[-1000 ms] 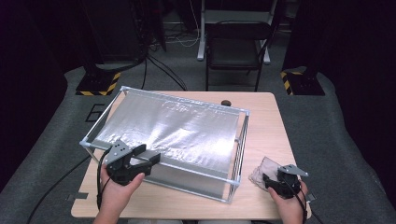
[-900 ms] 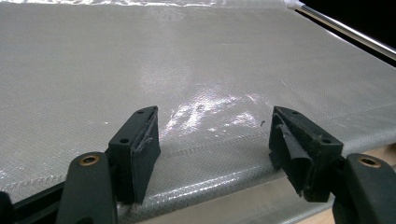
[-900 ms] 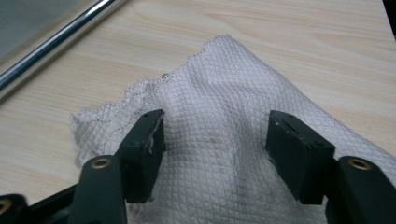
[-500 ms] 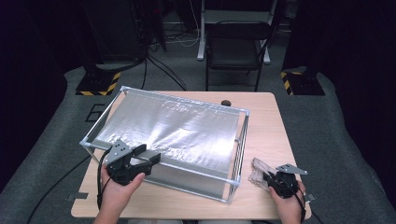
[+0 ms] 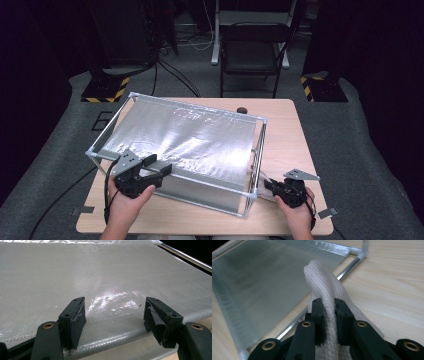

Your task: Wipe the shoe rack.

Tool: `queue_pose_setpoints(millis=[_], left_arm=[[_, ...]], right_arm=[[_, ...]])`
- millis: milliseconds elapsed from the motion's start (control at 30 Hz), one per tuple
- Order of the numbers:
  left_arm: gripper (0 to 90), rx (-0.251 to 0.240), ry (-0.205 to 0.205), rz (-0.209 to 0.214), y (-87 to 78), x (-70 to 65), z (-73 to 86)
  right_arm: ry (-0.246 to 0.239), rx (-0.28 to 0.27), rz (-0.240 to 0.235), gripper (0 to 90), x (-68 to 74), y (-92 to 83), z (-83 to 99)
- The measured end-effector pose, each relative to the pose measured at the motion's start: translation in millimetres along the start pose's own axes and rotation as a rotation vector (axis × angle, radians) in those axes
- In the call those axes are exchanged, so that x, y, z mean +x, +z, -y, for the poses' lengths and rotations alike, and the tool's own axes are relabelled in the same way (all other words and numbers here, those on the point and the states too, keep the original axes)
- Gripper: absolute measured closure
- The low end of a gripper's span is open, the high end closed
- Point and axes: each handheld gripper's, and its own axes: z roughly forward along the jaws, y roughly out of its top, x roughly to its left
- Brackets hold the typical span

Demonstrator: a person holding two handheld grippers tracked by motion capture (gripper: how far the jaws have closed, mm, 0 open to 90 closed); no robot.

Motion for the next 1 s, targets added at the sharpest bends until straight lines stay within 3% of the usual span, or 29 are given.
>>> queue_pose_setpoints(millis=[167, 333, 500, 600, 667, 800, 1000], left_arm=[[33.4, -0.002, 0.003, -0.001, -0.1, -0.2, 0.1], [33.3, -0.008, 0.003, -0.006, -0.1, -1.1, 0.6], [33.3, -0.01, 0.01, -0.011, -1.1, -2.0, 1.0], [33.3, -0.009, 0.014, -0.013, -1.7, -2.6, 1.1], [33.3, -0.01, 0.015, -0.013, -2.4, -2.8, 1.6], [33.3, -0.022, 0.013, -0.012, -2.0, -2.2, 3.2], [33.3, -0.031, 0.013, -0.053, 1.6, -3.1, 4.1]], right_arm=[[0.01, -0.008, -0.055, 79.0, 9.1, 6.2, -4.0], [-0.003, 0.015, -0.065, 76.2, 13.4, 17.0, -2.6], [0.013, 0.07, -0.073, 62.5, 14.4, 32.6, 3.3], [0.013, 0.076, -0.04, 56.3, 17.8, 39.4, 3.3], [-0.011, 0.083, -0.004, 54.5, 19.4, 44.5, 2.4], [-0.037, 0.115, 0.01, 54.1, 23.6, 51.4, 3.2], [-0.071, 0.096, 0.017, 57.1, 25.7, 52.7, 7.7]])
